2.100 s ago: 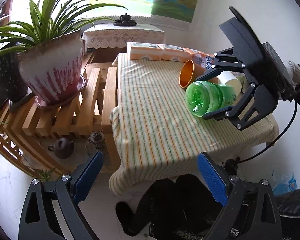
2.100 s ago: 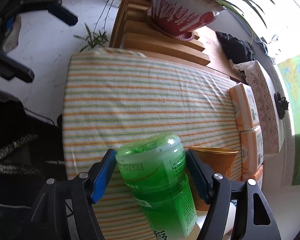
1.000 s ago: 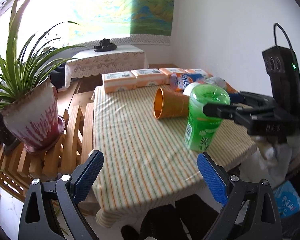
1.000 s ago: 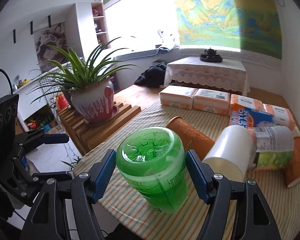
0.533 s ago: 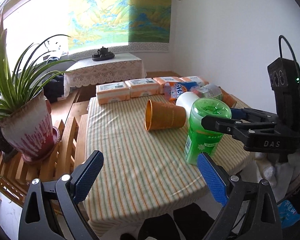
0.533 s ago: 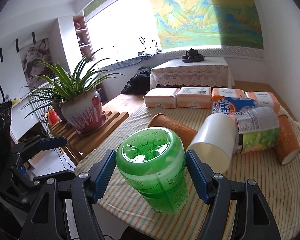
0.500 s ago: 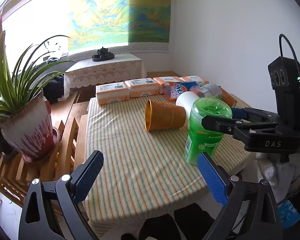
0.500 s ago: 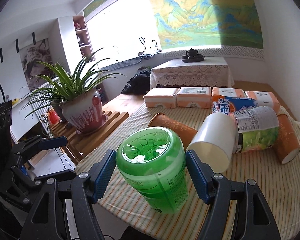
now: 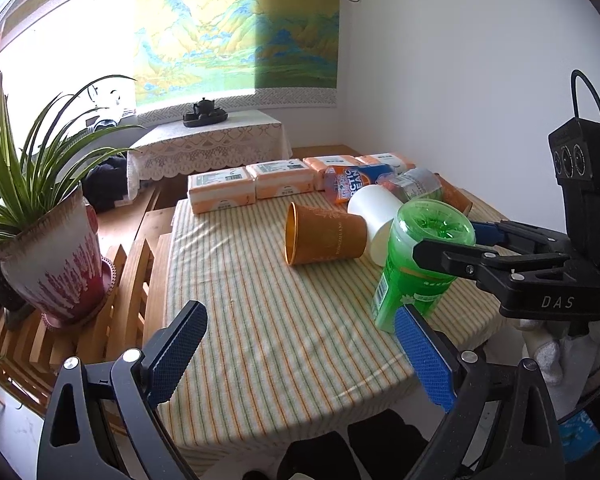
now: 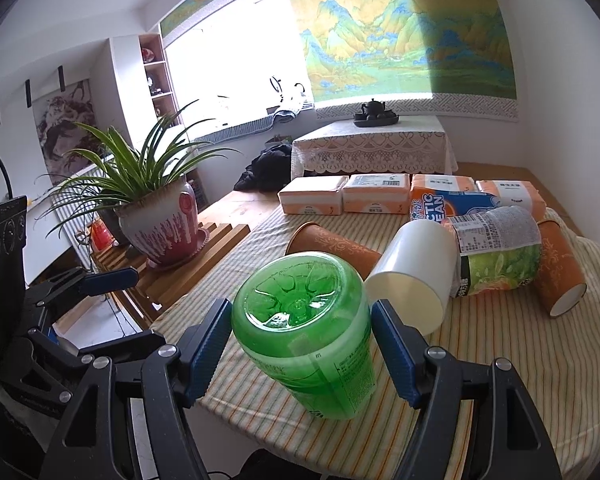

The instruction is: Flip cup upside down

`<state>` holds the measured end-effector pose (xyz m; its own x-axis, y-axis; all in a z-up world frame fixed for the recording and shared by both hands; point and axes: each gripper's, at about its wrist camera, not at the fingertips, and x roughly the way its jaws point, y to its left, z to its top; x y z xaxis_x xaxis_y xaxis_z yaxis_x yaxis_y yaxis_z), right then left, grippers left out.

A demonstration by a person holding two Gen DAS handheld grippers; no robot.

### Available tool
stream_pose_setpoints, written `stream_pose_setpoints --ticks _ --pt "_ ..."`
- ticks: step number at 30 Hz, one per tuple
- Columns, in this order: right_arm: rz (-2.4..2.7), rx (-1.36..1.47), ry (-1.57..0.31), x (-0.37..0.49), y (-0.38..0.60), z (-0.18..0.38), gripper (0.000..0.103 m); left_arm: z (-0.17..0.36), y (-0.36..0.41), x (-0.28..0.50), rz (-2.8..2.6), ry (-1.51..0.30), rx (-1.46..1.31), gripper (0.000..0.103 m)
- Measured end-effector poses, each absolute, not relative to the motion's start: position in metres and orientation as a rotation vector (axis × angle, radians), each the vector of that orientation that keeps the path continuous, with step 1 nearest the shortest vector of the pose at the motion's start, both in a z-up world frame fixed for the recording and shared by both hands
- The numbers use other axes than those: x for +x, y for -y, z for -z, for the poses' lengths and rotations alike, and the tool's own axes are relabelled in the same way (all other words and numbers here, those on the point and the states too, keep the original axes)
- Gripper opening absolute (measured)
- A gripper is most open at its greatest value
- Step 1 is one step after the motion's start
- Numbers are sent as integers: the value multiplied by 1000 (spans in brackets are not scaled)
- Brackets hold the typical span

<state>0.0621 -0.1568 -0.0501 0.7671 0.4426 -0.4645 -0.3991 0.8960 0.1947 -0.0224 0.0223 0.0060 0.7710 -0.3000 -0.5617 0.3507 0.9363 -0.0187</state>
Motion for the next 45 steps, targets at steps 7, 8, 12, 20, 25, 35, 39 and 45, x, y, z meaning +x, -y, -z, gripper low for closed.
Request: stream_pose_setpoints --ticks 7,8,12,20,25,35,39,45 --pt "-441 75 -520 56 159 50 74 -6 -20 -26 361 -591 91 97" --pt "-445 77 -519 55 160 50 76 -6 -20 -26 361 -592 91 97" --pt "-422 71 -494 50 162 48 80 -7 -19 -28 362 -587 87 97" --pt "-353 63 -444 29 170 39 83 -13 -11 -43 328 -533 85 97" --pt "-279 55 -398 9 177 31 88 -18 -4 -57 298 -483 82 97" --pt "-147 92 -359 -23 197 27 93 -31 -2 -82 202 -407 24 97" --pt "-103 97 -348 -32 201 28 94 -33 -1 -93 155 -372 18 97" --pt "-48 83 -327 -44 200 29 97 -28 0 -102 124 -372 -12 103"
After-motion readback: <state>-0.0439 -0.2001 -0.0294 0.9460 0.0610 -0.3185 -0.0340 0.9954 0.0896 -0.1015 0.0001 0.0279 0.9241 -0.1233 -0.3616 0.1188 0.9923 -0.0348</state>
